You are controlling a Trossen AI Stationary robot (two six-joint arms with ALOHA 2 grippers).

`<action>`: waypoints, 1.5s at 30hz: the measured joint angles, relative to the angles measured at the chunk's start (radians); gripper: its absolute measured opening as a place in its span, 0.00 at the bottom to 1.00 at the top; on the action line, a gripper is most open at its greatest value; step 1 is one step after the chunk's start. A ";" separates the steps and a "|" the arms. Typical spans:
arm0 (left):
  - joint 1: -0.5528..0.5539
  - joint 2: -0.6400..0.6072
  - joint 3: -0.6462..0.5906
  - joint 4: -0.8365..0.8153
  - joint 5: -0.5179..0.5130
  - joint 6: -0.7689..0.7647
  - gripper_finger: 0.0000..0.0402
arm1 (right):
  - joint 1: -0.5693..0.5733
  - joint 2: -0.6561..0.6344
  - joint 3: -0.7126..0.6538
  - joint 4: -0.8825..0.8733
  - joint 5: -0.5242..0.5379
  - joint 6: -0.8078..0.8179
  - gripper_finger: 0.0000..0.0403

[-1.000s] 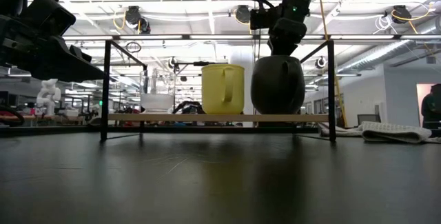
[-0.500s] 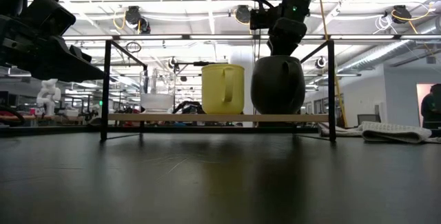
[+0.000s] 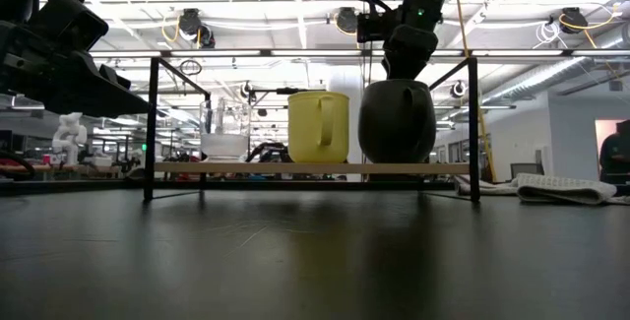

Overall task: Stack small to large cups/mugs on shelf
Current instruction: Return to Home Position

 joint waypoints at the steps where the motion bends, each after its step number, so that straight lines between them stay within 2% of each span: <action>1: 0.000 0.000 0.000 0.000 0.000 0.000 0.08 | 0.000 0.000 0.000 0.000 0.000 0.000 0.35; 10: 0.000 0.000 0.000 0.000 0.000 -0.003 0.08 | 0.000 -0.008 0.000 -0.011 0.000 -0.015 0.44; 21: 0.000 0.000 0.000 0.003 0.000 -0.003 0.08 | 0.000 -0.070 0.008 -0.015 0.000 -0.016 0.47; 30: 0.000 0.000 -0.001 0.077 0.022 0.041 0.08 | 0.026 -0.251 0.010 0.014 -0.001 0.026 0.47; 35: 0.000 0.000 -0.001 0.146 0.076 0.045 0.08 | 0.088 -0.387 0.010 0.014 -0.073 0.093 0.46; 40: -0.002 0.000 -0.001 0.191 0.137 0.045 0.08 | 0.217 -0.508 -0.014 0.023 -0.078 0.172 0.38; 45: -0.002 0.000 -0.001 0.223 0.186 0.066 0.08 | 0.362 -0.587 -0.092 0.047 -0.008 0.219 0.17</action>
